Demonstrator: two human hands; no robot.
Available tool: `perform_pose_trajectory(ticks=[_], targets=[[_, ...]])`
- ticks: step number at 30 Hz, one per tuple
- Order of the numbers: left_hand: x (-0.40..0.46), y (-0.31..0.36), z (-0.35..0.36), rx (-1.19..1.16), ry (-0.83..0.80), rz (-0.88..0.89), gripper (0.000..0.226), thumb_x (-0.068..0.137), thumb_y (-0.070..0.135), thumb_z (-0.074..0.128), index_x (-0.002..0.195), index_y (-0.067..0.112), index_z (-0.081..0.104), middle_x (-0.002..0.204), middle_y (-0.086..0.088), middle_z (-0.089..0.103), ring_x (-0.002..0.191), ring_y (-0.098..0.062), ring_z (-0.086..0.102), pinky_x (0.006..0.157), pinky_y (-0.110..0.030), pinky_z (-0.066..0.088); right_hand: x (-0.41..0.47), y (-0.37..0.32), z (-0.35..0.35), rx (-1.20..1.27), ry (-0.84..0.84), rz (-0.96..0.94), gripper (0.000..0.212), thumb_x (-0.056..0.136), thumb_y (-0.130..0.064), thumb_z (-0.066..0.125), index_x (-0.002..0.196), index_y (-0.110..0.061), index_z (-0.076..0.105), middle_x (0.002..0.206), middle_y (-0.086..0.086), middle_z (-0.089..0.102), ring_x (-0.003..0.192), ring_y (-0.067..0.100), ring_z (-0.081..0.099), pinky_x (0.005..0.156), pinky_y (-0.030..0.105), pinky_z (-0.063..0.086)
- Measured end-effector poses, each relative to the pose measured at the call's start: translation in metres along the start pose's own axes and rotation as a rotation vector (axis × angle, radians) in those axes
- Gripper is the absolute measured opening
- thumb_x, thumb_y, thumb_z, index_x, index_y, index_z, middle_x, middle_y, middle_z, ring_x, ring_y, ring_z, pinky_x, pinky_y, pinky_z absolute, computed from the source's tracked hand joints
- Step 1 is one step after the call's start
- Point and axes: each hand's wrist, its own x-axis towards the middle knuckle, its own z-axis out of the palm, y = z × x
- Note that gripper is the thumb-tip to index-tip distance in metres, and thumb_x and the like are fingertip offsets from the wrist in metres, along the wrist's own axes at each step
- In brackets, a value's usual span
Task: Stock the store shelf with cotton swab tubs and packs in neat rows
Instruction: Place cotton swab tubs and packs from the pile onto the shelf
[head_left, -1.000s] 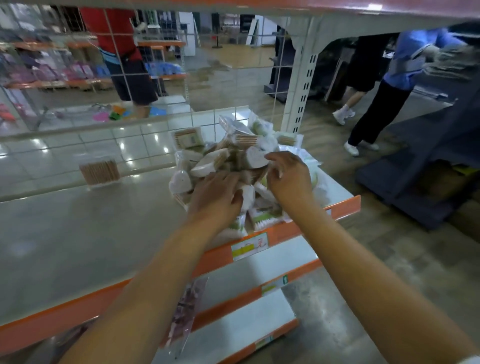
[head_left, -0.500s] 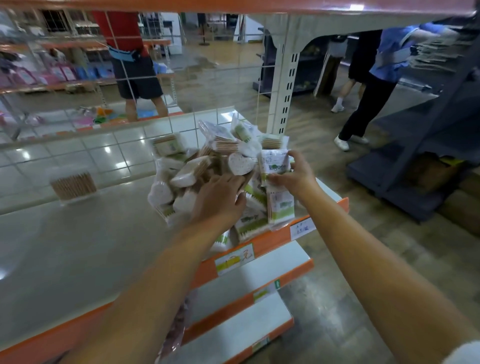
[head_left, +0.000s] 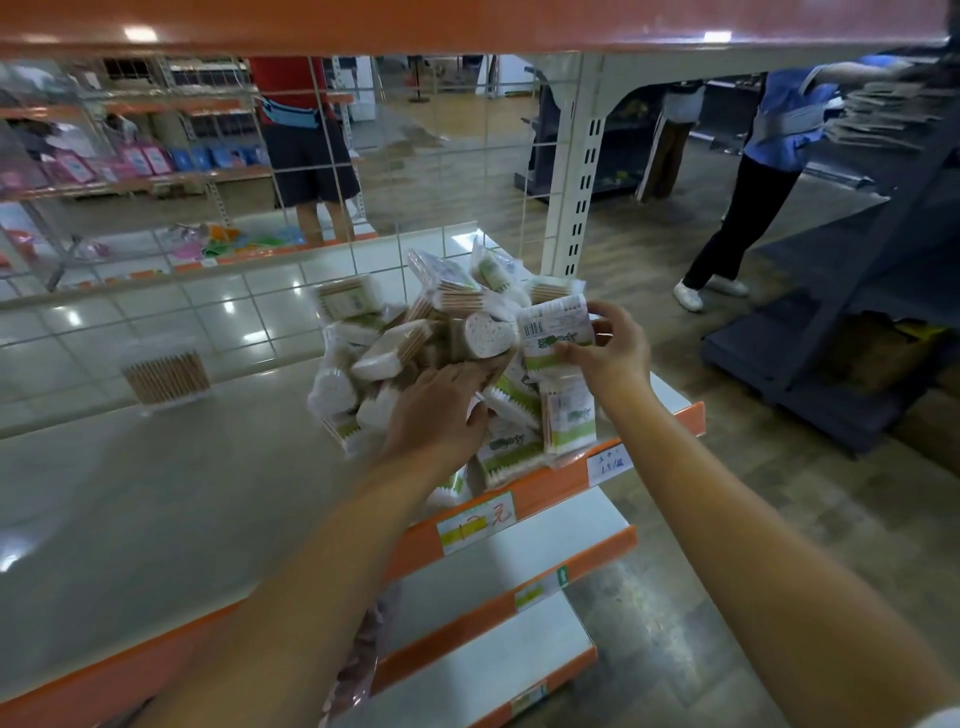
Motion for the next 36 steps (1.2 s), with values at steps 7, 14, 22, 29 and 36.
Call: perform_pose_trajectory(ticks=[7,14,22,29,36], targets=[[-0.013,-0.006,-0.007,-0.167,-0.004,-0.1,0.025,0.091,0.022,0.053,0.115,0.017,0.058,0.115,-0.003,0.058,0.106,-0.022,0.053,0.085,-0.035,0.044,-0.013,-0.012,0.003,0.183,0.06,-0.044,0.036,0.081,0.001,0.066,0.11,-0.018,0.057,0.098,-0.001,0.06,0.092,0.02,0.062,0.081,0.034,0.054],[-0.024,0.003,-0.029,-0.803,0.061,-0.279,0.016,0.083,0.03,0.067,0.095,0.034,0.057,0.091,0.016,0.062,0.09,-0.007,0.058,0.074,-0.022,0.046,-0.054,-0.031,0.015,0.431,-0.042,-0.113,0.037,0.079,0.009,0.063,0.106,-0.015,0.055,0.098,0.003,0.063,0.085,0.013,0.064,0.075,0.023,0.056],[-0.048,-0.005,-0.04,-1.22,0.112,-0.331,0.031,0.052,0.038,0.077,0.079,0.024,0.072,0.085,-0.004,0.072,0.085,-0.028,0.063,0.077,-0.05,0.047,-0.09,-0.04,0.033,0.539,-0.139,-0.146,0.036,0.077,0.01,0.064,0.106,-0.01,0.057,0.093,0.0,0.066,0.081,0.007,0.066,0.072,0.025,0.056],[-0.068,-0.009,-0.051,-1.194,0.142,-0.284,0.012,0.081,0.014,0.067,0.093,0.016,0.066,0.092,-0.006,0.071,0.088,-0.028,0.067,0.077,-0.039,0.055,-0.107,-0.043,0.045,0.598,-0.177,-0.133,0.036,0.076,0.012,0.064,0.102,-0.012,0.057,0.092,0.002,0.065,0.091,0.023,0.065,0.082,0.041,0.056],[-0.078,-0.014,-0.068,-1.179,0.264,-0.3,0.006,0.085,0.004,0.06,0.09,0.006,0.064,0.08,0.001,0.068,0.066,-0.002,0.065,0.059,-0.015,0.051,-0.118,-0.045,0.048,0.653,-0.26,-0.165,0.043,0.075,0.005,0.066,0.113,-0.009,0.053,0.099,-0.001,0.063,0.091,0.012,0.063,0.076,0.028,0.055]])
